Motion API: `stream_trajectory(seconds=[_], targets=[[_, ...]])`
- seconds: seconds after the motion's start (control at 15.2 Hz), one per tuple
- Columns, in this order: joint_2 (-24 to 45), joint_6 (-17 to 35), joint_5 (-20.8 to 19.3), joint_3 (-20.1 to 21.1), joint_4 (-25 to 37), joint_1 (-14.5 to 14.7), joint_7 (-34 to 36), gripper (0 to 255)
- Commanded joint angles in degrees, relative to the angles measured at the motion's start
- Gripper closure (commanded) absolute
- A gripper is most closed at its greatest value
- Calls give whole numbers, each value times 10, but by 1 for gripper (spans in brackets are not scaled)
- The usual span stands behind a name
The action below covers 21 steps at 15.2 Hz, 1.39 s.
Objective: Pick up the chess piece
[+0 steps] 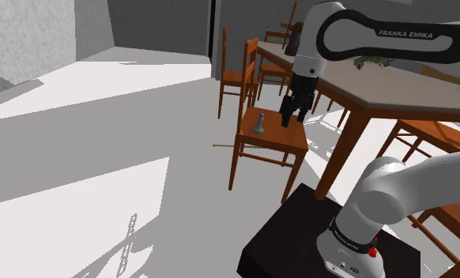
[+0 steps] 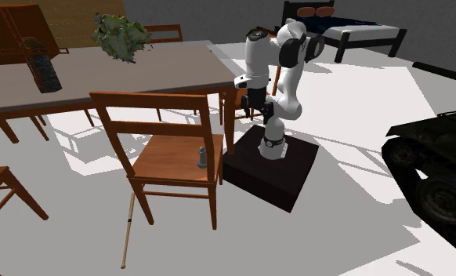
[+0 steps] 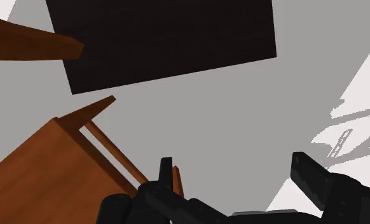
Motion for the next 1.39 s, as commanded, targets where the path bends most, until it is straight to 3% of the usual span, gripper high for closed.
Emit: stream_trajectory(seconds=[0.0, 0.73, 1.32], targets=[[0, 0, 0, 0, 0, 0, 0, 0], [204, 137, -35, -54, 83, -33, -40, 0], [372, 201, -31, -92, 202, -53, -72, 0]])
